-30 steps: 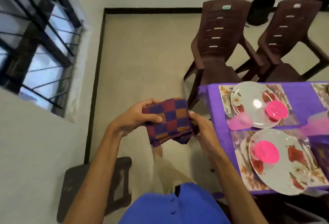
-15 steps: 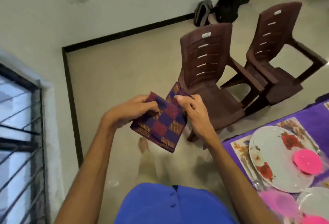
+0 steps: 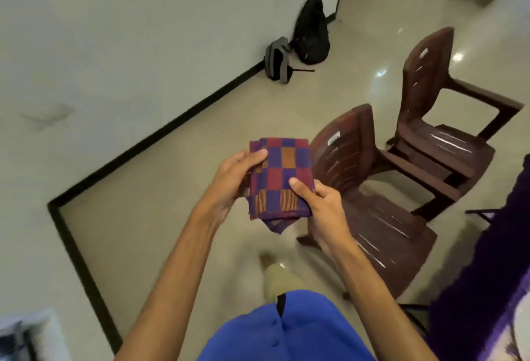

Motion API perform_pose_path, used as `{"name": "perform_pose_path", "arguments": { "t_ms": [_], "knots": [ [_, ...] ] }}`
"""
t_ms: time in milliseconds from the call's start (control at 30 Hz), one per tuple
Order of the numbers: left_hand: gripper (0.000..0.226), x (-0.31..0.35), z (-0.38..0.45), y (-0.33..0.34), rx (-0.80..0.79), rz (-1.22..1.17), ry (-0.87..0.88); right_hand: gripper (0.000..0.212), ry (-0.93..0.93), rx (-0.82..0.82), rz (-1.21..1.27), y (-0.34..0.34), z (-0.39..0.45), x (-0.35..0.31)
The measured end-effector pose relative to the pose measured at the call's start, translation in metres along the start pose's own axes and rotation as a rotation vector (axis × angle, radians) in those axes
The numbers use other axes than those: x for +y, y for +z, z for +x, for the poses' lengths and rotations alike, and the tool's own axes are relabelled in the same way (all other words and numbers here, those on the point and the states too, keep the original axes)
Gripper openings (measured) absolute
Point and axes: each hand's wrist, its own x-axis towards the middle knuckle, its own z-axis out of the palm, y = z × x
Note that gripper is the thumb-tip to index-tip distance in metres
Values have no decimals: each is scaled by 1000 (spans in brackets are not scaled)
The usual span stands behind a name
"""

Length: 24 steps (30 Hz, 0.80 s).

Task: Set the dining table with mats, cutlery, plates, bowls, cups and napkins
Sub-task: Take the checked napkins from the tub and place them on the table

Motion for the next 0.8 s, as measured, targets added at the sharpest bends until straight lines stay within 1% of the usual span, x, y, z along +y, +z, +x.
{"name": "perform_pose_path", "arguments": {
  "t_ms": [67,133,167,267,300,367,400,467,600,633,733,800],
  "knots": [
    [31,9,55,-4,-104,54,-25,31,-27,113,50,22,53,-6],
    [25,19,107,-8,-107,81,-10,23,-20,199,84,40,103,-14],
    [24,28,141,-13,-106,91,13,23,-12,238,112,47,135,-18],
    [23,59,232,-26,-83,117,57,36,54,370,219,58,224,-34],
    [20,71,259,-32,-73,150,73,33,50,406,252,60,248,-41],
    [16,102,319,-41,-101,219,77,20,15,469,273,53,302,-56],
    [18,116,347,-43,-126,241,62,20,5,505,266,49,324,-66],
    [23,144,396,-41,-210,277,42,30,-27,556,297,34,357,-82],
    [31,189,495,6,-460,405,13,51,-27,792,448,-9,406,-108],
    [34,196,515,20,-502,427,18,51,3,833,489,-20,413,-110],
    [36,210,584,77,-659,486,2,41,79,982,593,-55,441,-104],
    [36,217,619,115,-750,532,-4,33,111,1086,664,-67,457,-102]
  ]
}}
